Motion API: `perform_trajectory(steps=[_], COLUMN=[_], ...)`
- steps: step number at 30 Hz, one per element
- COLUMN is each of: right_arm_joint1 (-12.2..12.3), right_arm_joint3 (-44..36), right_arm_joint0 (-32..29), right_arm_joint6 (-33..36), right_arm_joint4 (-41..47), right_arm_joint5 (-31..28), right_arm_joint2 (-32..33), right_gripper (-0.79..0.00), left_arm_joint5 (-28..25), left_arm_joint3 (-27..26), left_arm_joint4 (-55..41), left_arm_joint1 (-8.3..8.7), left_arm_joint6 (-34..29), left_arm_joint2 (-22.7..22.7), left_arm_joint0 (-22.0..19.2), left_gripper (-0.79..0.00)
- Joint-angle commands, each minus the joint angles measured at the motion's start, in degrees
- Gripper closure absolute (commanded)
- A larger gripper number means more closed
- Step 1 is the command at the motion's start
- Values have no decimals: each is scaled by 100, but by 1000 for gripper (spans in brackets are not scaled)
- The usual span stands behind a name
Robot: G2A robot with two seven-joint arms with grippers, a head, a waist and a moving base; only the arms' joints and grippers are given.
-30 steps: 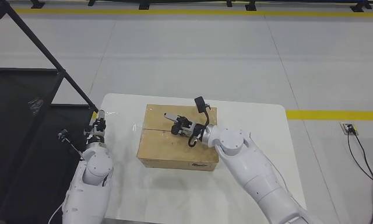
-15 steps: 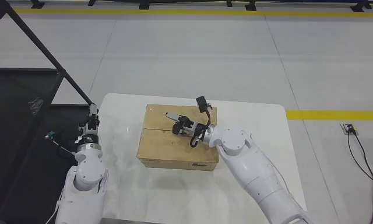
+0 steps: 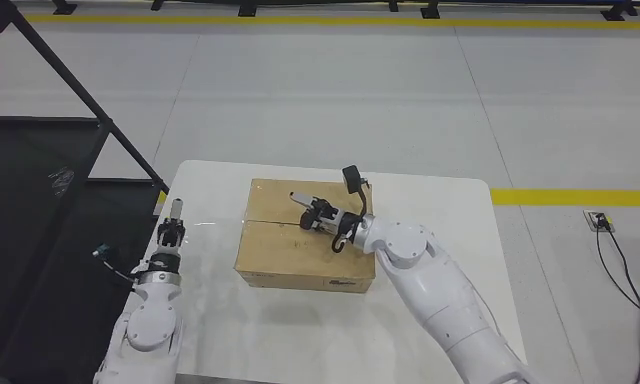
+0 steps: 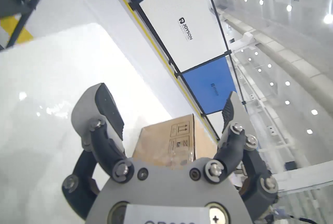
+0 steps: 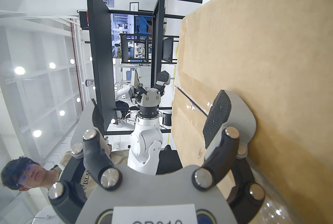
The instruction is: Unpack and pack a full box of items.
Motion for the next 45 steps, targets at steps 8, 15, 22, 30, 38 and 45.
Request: perform_trajectory(steps=[8, 15, 22, 30, 38, 45], right_arm_joint1=[46, 59, 54, 57, 55, 51], right_arm_joint3=[-46, -79, -106, -134, -191, -236], right_arm_joint0=[-22, -16, 0, -2, -9, -28], right_arm_joint6=[60, 117, 132, 135, 92, 26], right_arm_joint4=[-47, -90, -127, -152, -186, -205], right_arm_joint5=[52, 130, 181, 207, 283, 345], right_arm_joint2=[109, 120, 92, 90, 77, 68], right_gripper=[-785, -785, -785, -785, -785, -785], left_arm_joint5=[131, 788, 1326, 1979, 2359, 2373], left_arm_joint3=[-122, 191, 767, 1456, 2170, 2821], left_arm_joint4=[-529, -806, -1220, -2285, -3376, -4209], left_arm_joint1=[64, 22, -18, -114, -139, -170], left_arm_joint6=[-1215, -1197, -1437, -1275, -1764, -2141], left_arm_joint2=[-149, 131, 440, 545, 427, 377], left_arm_joint0=[182, -47, -554, -1134, -1640, -2031], left_gripper=[-785, -785, -785, -785, -785, -785])
